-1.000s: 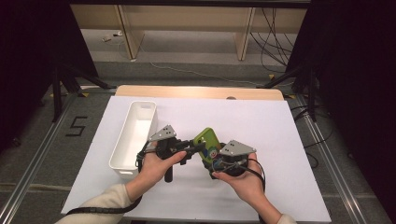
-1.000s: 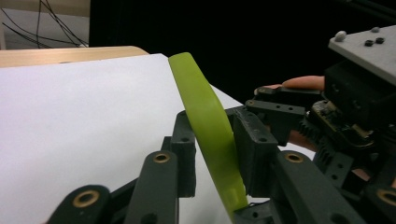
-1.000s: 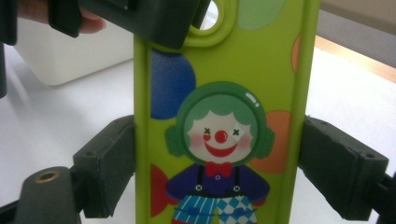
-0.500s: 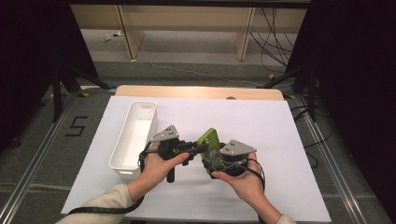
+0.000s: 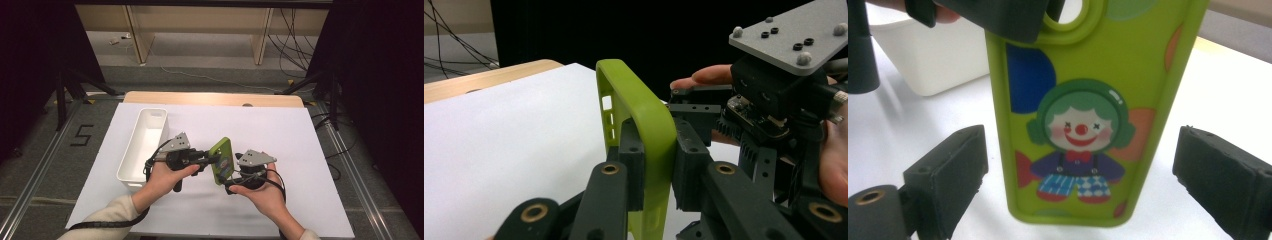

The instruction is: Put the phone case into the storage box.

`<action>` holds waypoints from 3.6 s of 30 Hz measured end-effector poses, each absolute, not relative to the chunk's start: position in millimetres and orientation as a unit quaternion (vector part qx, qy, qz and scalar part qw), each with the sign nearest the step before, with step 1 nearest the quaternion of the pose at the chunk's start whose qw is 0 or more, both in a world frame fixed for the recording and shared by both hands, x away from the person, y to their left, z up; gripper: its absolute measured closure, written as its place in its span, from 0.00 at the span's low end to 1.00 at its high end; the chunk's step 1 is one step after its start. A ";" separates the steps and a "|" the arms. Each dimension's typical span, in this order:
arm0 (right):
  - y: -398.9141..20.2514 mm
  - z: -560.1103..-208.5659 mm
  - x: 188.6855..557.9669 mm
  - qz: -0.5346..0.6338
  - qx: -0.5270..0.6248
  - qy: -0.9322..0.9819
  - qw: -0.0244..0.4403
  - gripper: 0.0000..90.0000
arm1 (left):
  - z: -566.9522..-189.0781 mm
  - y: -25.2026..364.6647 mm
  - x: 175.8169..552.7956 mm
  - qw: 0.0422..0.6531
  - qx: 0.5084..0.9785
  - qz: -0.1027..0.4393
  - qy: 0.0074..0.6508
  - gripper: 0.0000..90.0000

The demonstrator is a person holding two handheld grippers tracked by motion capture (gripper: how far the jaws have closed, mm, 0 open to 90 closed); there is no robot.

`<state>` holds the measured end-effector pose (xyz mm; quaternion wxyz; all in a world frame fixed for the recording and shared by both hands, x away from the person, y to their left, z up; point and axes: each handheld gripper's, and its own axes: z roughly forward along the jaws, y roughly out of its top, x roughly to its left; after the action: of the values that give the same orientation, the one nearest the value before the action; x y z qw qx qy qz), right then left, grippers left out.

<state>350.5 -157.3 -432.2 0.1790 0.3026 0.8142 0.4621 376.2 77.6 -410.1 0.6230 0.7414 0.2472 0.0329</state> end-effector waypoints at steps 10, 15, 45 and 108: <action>-166.8 -433.5 347.5 0.463 0.291 0.819 0.172 0.09 | -407.8 83.7 377.4 0.619 0.749 0.024 0.234 0.86; -172.3 -433.9 347.0 0.467 0.285 0.820 0.166 0.10 | -406.4 86.3 376.8 0.617 0.754 0.016 0.226 0.86; -201.8 -456.8 348.9 0.471 0.231 0.846 0.097 0.18 | -398.6 87.5 367.3 0.614 0.770 -0.012 0.173 0.86; -200.8 -465.1 368.9 0.507 0.172 0.845 0.020 0.73 | -399.7 81.5 367.1 0.622 0.768 -0.003 0.152 0.86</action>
<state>368.9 -200.8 -465.1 0.0198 0.1720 0.8446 0.5067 367.1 81.5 -399.7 0.6222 0.7679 0.1524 -0.0033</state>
